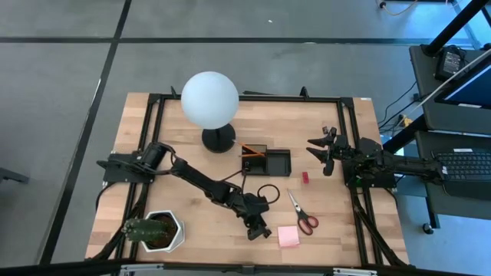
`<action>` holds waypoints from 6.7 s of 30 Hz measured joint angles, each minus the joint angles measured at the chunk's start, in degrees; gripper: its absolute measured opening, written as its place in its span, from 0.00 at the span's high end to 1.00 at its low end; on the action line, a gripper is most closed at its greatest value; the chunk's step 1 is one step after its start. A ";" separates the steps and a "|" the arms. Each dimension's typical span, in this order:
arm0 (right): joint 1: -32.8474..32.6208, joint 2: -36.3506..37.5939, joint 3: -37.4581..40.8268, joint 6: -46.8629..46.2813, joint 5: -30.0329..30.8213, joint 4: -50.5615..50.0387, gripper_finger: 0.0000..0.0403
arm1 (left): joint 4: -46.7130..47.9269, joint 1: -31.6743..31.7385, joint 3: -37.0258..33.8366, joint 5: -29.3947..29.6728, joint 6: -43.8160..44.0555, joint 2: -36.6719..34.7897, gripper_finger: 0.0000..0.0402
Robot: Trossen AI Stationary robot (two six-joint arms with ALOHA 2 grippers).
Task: Pick and place office supplies into organizer
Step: Put the bottom black binder clip into the black desk organizer, then put the red eraser into the black desk organizer
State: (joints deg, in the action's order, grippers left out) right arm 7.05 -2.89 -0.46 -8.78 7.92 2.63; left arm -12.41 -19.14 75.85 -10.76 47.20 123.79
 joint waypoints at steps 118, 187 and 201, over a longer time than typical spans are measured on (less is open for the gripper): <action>0.02 -0.49 0.01 1.53 0.10 -0.02 0.60 | 14.15 15.06 -21.17 19.58 -46.03 -22.18 1.00; -9.12 -50.11 -28.39 -51.20 3.73 -39.33 0.60 | -41.78 12.87 -66.70 31.86 -51.81 -60.19 0.76; -15.75 -66.77 -31.00 -66.27 1.45 -40.56 0.60 | -42.91 12.85 -65.88 31.75 -49.42 -60.19 0.76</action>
State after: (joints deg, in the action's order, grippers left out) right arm -8.70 -69.65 -31.46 -75.04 9.38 -37.92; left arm -55.32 -6.28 9.98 20.99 -2.22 63.59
